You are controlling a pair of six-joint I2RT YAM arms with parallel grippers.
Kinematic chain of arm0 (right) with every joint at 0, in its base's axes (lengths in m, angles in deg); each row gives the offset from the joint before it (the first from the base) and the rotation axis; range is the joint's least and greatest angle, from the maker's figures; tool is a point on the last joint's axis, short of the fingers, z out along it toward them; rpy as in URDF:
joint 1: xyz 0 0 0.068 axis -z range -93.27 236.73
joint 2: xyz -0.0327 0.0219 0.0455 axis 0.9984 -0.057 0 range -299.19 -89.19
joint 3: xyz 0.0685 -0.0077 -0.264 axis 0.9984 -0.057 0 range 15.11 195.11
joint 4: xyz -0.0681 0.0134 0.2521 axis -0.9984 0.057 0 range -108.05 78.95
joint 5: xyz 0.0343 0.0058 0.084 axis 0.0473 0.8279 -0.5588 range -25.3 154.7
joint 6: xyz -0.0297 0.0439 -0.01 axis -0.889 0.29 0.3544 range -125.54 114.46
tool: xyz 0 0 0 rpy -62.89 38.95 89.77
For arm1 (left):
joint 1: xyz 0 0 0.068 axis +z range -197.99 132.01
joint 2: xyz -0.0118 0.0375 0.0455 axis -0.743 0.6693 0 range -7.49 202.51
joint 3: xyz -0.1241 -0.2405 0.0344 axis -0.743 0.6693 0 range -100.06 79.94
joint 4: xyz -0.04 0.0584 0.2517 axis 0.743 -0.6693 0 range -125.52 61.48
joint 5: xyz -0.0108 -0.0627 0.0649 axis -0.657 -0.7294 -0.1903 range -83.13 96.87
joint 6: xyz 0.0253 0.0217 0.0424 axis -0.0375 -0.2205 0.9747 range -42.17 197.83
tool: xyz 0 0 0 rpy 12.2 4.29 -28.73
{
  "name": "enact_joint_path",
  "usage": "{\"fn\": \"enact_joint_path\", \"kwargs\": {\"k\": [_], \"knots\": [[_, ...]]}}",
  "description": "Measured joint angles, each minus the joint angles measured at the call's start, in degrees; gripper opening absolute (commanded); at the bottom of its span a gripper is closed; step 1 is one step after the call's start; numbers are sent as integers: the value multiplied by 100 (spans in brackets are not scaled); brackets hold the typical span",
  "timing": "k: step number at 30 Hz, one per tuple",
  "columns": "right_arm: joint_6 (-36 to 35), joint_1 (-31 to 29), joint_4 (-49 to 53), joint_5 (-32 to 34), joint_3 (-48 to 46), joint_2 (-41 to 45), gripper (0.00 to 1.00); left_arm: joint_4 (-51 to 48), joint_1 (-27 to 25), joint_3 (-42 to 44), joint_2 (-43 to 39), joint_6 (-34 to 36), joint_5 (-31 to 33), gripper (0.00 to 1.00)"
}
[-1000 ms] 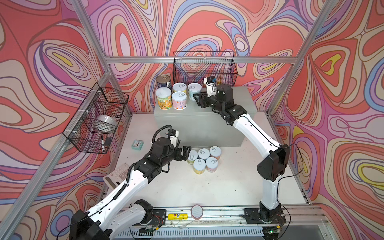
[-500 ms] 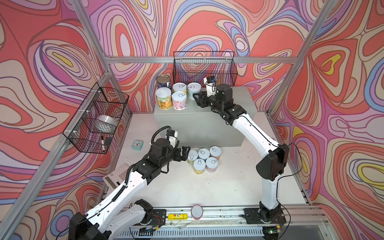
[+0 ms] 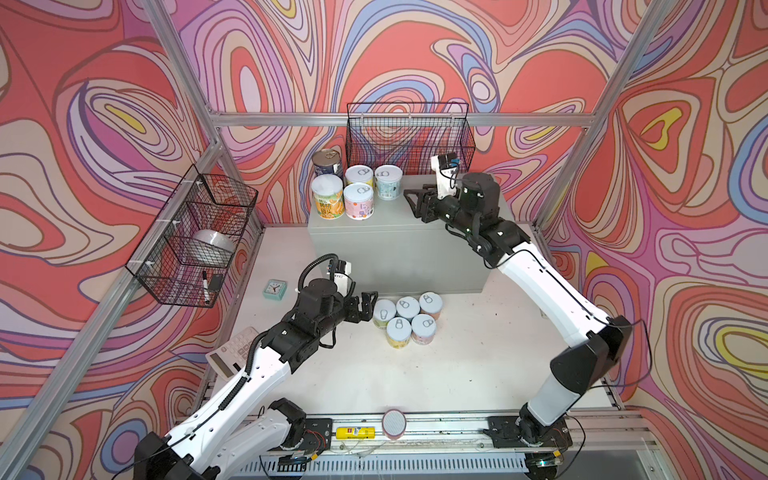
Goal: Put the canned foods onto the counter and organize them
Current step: 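Withdraw the right gripper from the box top and lower it toward the table cans, then close the right gripper on the pink-labelled can nearest it in the cluster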
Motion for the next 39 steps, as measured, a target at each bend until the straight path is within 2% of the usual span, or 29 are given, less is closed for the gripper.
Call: {"fn": "enact_joint_path", "kwargs": {"k": [5, 10, 12, 17, 23, 28, 34, 39], "knots": [[-221, -293, 13, 352, -807, 844, 71, -7, 0, 0, -63, 11, 131, 98], [-824, -1443, -83, 990, -2306, 1847, 79, 22, -2, 118, -343, -33, 151, 100], [-876, -1668, -105, 1067, -2911, 2229, 79, 11, -24, 243, -452, -61, 181, 100], [-435, -1600, -90, 1473, -4360, 3095, 79, -393, -302, 289, -407, -114, 376, 100], [468, -1602, -107, 1596, -6050, 3875, 76, -590, -979, 634, -763, -201, 883, 98], [1075, -1602, -79, 1591, -6850, 4052, 77, -671, -1449, 1029, -1075, -304, 1266, 97], [1440, -1604, -229, 1510, -7401, 3958, 81, -566, -1558, 1379, -1064, -474, 1373, 96], [1556, -1624, -671, 1384, -7709, 3606, 83, 2, -1578, 1749, -868, -616, 1290, 95]]}}
